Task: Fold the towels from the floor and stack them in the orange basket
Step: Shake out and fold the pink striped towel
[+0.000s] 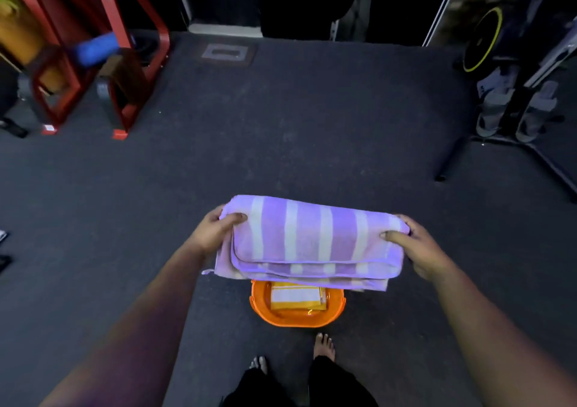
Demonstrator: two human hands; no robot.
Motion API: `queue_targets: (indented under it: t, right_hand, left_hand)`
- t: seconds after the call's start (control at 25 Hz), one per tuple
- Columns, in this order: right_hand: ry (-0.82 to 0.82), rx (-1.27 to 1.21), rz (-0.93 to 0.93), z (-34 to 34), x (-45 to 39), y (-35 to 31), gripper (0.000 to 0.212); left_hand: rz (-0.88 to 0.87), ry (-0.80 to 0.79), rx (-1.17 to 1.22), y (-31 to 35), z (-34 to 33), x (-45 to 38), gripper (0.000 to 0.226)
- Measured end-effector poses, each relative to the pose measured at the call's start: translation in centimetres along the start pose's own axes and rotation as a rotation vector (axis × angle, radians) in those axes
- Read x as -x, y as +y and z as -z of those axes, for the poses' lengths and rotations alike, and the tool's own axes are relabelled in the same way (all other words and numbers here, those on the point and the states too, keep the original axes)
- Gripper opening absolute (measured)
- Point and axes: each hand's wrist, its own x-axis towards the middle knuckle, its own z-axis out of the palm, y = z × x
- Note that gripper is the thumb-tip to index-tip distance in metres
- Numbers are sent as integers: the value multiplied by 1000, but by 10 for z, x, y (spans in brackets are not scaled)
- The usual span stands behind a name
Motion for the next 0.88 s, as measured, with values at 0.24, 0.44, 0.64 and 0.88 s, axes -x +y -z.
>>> queue_targets:
  t: [0.24, 0.44, 0.64, 0.88]
  right_hand:
    - [287, -266, -283, -69, -68, 101, 25]
    - [413, -198, -472, -132, -144, 267, 51]
    - [432, -27, -496, -181, -223, 432, 52]
    - [429, 281, -438, -222, -300, 577, 54]
  left_hand:
    - [235, 347, 148, -110, -39, -63, 18]
    - [382, 451, -21, -279, -58, -151, 11]
    - [405, 487, -131, -458, -74, -236, 27]
    - [328, 399, -195, -603, -92, -314, 30]
